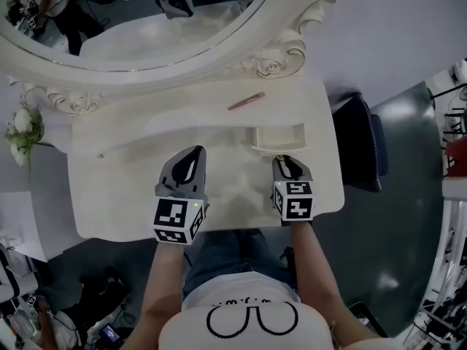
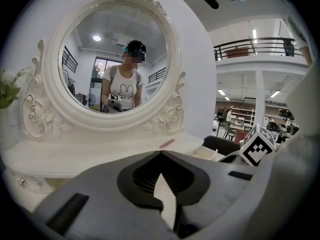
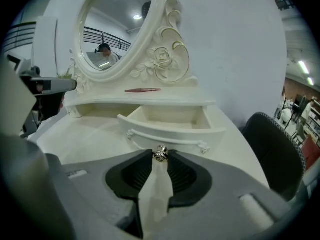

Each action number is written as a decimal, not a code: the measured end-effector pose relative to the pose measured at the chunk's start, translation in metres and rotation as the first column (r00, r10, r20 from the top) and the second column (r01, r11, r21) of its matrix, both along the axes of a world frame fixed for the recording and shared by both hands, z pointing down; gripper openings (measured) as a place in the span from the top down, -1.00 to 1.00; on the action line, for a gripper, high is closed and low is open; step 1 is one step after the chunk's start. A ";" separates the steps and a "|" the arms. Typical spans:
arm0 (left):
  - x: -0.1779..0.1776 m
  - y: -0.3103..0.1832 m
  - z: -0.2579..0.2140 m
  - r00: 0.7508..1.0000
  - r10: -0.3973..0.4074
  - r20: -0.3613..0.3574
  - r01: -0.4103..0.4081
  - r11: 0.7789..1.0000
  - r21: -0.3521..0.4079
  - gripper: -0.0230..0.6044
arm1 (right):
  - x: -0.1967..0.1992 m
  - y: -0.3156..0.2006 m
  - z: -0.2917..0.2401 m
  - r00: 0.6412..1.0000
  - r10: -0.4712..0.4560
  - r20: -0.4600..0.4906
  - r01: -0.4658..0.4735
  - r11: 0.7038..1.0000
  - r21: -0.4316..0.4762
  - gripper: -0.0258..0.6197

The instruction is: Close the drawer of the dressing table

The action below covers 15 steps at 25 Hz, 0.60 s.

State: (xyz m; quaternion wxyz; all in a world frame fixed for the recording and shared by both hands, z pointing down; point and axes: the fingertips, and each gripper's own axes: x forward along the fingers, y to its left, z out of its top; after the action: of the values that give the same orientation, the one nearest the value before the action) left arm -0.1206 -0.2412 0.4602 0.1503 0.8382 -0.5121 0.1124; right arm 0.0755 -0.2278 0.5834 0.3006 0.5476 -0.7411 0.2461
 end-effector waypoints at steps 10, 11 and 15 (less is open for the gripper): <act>0.002 -0.002 -0.003 1.000 0.010 0.001 -0.010 1.000 0.009 0.94 | -0.001 -0.005 0.005 0.995 -0.059 -0.085 0.060 0.998 0.008 0.62; 0.002 -0.002 -0.003 1.000 0.010 0.001 -0.010 1.000 0.008 0.94 | 0.000 -0.008 0.005 0.993 -0.068 -0.101 0.070 0.998 0.012 0.62; 0.000 -0.001 -0.001 1.000 0.008 0.002 -0.008 1.000 0.004 0.94 | 0.003 -0.021 0.004 0.987 -0.103 -0.125 0.105 0.994 0.010 0.62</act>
State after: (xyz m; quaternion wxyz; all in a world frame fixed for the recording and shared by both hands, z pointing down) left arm -0.1209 -0.2427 0.4592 0.1476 0.8404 -0.5092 0.1129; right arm 0.0787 -0.2484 0.5873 0.3538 0.5250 -0.7505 0.1895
